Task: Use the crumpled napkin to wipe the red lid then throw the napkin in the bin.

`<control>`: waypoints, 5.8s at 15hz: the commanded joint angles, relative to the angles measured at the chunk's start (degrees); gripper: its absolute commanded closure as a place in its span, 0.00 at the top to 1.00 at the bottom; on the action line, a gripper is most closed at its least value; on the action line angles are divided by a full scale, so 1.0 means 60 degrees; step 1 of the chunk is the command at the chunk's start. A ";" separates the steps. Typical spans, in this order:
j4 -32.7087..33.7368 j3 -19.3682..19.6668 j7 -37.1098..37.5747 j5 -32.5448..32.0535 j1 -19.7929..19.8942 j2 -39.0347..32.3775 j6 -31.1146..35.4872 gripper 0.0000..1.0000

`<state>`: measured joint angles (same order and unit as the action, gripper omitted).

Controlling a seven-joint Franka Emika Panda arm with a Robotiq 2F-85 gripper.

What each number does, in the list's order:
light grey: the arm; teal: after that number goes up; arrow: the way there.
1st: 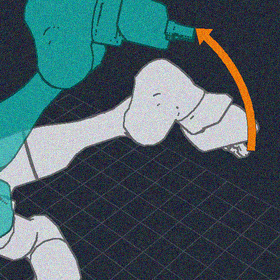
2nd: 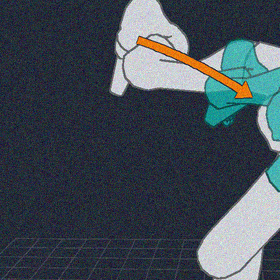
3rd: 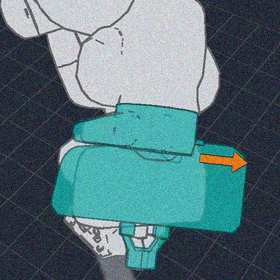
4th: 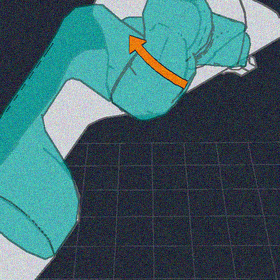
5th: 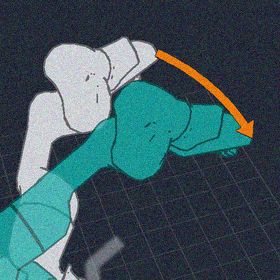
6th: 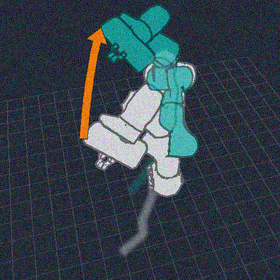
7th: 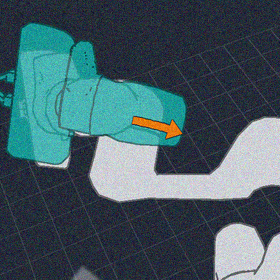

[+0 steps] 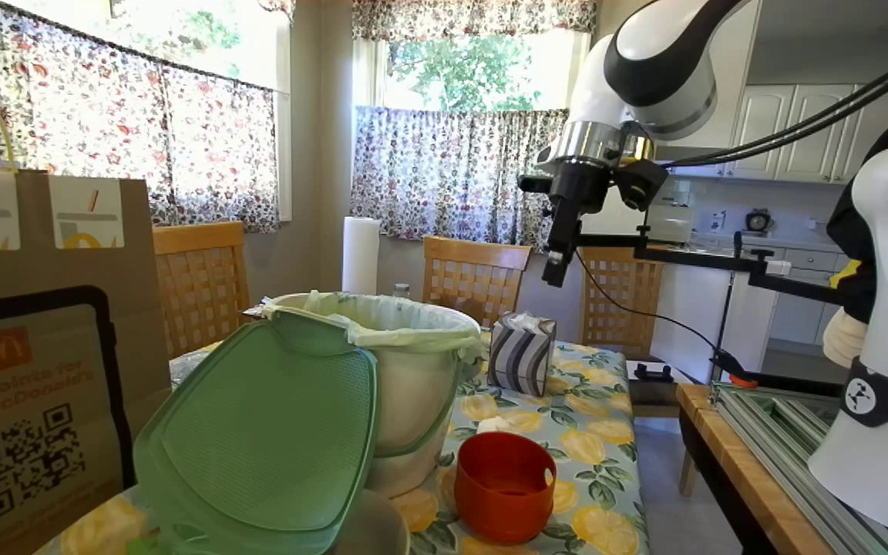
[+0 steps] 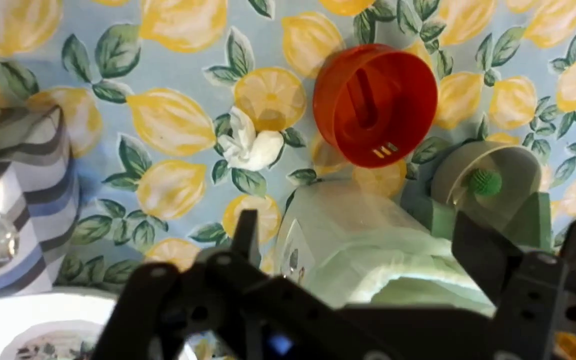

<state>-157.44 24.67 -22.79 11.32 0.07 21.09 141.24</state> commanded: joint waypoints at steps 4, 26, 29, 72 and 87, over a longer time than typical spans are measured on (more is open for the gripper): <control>0.0200 -0.0812 -0.0129 -0.0210 0.0622 -0.1506 0.0197 1.00; 0.3037 -0.2728 0.1332 -0.0062 0.1462 -0.7339 0.2201 1.00; 0.3284 -0.2890 0.1581 -0.0343 0.1567 -0.7764 0.2458 1.00; 0.0499 -0.4024 0.0239 0.0072 0.1383 -0.3697 0.1903 0.01; 0.2298 -0.4289 0.0522 -0.0920 0.0595 -0.6302 0.1721 0.01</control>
<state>-146.69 -0.98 -20.14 8.39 3.34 -12.23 151.93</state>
